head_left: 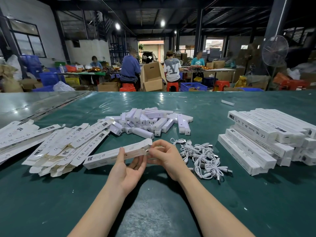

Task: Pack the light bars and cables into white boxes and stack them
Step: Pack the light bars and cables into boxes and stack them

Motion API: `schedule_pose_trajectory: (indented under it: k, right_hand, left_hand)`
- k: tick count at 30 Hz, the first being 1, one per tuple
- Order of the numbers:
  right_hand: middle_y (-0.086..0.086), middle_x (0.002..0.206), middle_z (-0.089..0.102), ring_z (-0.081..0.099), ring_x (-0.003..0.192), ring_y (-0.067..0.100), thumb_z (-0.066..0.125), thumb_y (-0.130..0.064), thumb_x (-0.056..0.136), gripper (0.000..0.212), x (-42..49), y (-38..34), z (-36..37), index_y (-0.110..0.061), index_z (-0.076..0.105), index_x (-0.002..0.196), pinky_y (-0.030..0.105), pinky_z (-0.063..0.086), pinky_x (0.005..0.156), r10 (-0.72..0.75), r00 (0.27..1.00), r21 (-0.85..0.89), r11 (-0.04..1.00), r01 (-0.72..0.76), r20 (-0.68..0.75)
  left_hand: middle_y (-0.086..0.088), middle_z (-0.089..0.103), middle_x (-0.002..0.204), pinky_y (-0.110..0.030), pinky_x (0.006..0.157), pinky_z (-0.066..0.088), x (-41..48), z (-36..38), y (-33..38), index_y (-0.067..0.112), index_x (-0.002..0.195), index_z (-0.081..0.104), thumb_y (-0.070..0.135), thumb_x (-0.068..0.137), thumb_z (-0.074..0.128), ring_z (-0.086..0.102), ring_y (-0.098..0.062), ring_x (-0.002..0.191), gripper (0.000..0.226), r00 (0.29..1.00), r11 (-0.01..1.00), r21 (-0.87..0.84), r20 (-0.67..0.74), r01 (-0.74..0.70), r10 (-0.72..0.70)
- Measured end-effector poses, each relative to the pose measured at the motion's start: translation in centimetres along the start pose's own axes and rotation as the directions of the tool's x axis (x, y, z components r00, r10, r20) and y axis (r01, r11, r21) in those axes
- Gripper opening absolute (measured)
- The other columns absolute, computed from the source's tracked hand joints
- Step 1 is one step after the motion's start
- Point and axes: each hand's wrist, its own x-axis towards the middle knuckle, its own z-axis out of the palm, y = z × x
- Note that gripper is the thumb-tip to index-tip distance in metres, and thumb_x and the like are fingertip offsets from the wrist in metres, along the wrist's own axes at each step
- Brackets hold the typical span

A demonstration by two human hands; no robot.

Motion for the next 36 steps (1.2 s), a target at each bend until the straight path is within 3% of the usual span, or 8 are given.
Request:
schedule_pose_trajectory:
  k: [7,13,17,22,25,28,32,36]
  right_hand:
    - [0.003,0.065,0.067,0.06,0.057,0.012,0.059,0.008,0.084,0.024,0.2,0.0,-0.4,-0.014,0.049,0.083,0.023,0.053,0.063,-0.084,0.987,-0.066,0.995,0.075,-0.135]
    - [-0.009,0.059,0.065,0.06,0.059,0.0,0.069,0.011,0.072,0.026,0.2,0.2,-0.2,-0.012,0.059,0.066,0.012,0.048,0.065,-0.131,0.974,-0.152,0.983,0.103,-0.183]
    - [-0.008,0.06,0.067,0.061,0.059,0.001,0.069,0.012,0.072,0.023,0.1,0.0,-0.3,-0.01,0.063,0.069,0.012,0.048,0.063,-0.114,0.984,-0.113,0.989,0.099,-0.134]
    - [-0.009,0.062,0.069,0.063,0.062,0.001,0.065,0.016,0.072,0.026,0.0,-0.2,-0.2,-0.011,0.068,0.074,0.014,0.05,0.068,-0.106,0.99,-0.15,0.984,0.092,-0.089]
    - [-0.01,0.063,0.069,0.063,0.063,0.0,0.064,0.014,0.075,0.022,0.0,-0.3,-0.6,-0.007,0.069,0.076,0.013,0.05,0.067,-0.11,0.991,-0.187,0.978,0.093,-0.08]
    - [-0.006,0.071,0.068,0.062,0.064,-0.004,0.059,0.017,0.076,0.022,0.0,-0.2,-0.6,0.001,0.068,0.087,0.011,0.048,0.068,-0.138,0.984,-0.242,0.964,0.107,-0.114]
    - [0.001,0.071,0.063,0.058,0.064,0.004,0.055,0.023,0.071,0.031,0.0,0.1,0.4,-0.007,0.063,0.078,0.014,0.047,0.067,-0.143,0.965,-0.192,0.976,0.102,-0.218]
    - [-0.003,0.064,0.062,0.057,0.065,0.007,0.059,0.018,0.072,0.032,0.0,0.2,0.1,-0.013,0.063,0.069,0.018,0.047,0.068,-0.103,0.965,-0.157,0.985,0.066,-0.24]
  left_hand:
    - [-0.02,0.058,0.091,-0.043,0.057,0.055,-0.2,0.3,-0.9,0.009,0.089,0.057,0.032,0.093,0.051,0.059,-0.027,0.088,0.024,0.998,0.999,-0.017,0.044,0.038,-0.037]
    - [-0.017,0.057,0.086,-0.044,0.088,0.044,-0.1,0.1,-1.0,0.009,0.089,0.056,0.034,0.094,0.05,0.058,-0.025,0.084,0.027,1.0,1.0,0.013,0.017,0.017,-0.017]
    - [-0.02,0.058,0.092,-0.045,0.089,0.047,-0.1,0.0,-0.9,0.005,0.09,0.056,0.031,0.095,0.049,0.058,-0.029,0.09,0.028,1.0,1.0,-0.006,0.024,0.005,-0.005]
    - [-0.02,0.059,0.094,-0.04,0.052,0.056,0.0,-0.1,-0.6,0.004,0.094,0.056,0.028,0.095,0.049,0.059,-0.03,0.093,0.026,1.0,1.0,-0.014,0.021,0.002,-0.002]
    - [-0.023,0.059,0.096,-0.045,0.064,0.057,-0.1,0.1,-0.8,0.002,0.101,0.055,0.027,0.095,0.049,0.056,-0.032,0.107,0.027,1.0,0.998,0.059,0.019,0.003,-0.004]
    - [-0.025,0.059,0.097,-0.048,0.076,0.045,0.1,0.1,-1.4,-0.001,0.125,0.048,0.023,0.096,0.047,0.056,-0.033,0.106,0.037,0.999,0.977,0.21,0.022,-0.042,0.038]
    - [-0.024,0.06,0.088,-0.046,0.074,0.044,0.1,0.0,-1.6,0.0,0.135,0.042,0.024,0.096,0.048,0.06,-0.03,0.087,0.046,0.998,0.971,0.231,0.027,-0.063,0.058]
    - [-0.023,0.061,0.085,-0.047,0.071,0.045,0.2,-0.2,-1.5,0.0,0.135,0.042,0.025,0.096,0.049,0.061,-0.029,0.085,0.048,0.999,0.974,0.223,0.028,-0.035,0.029]
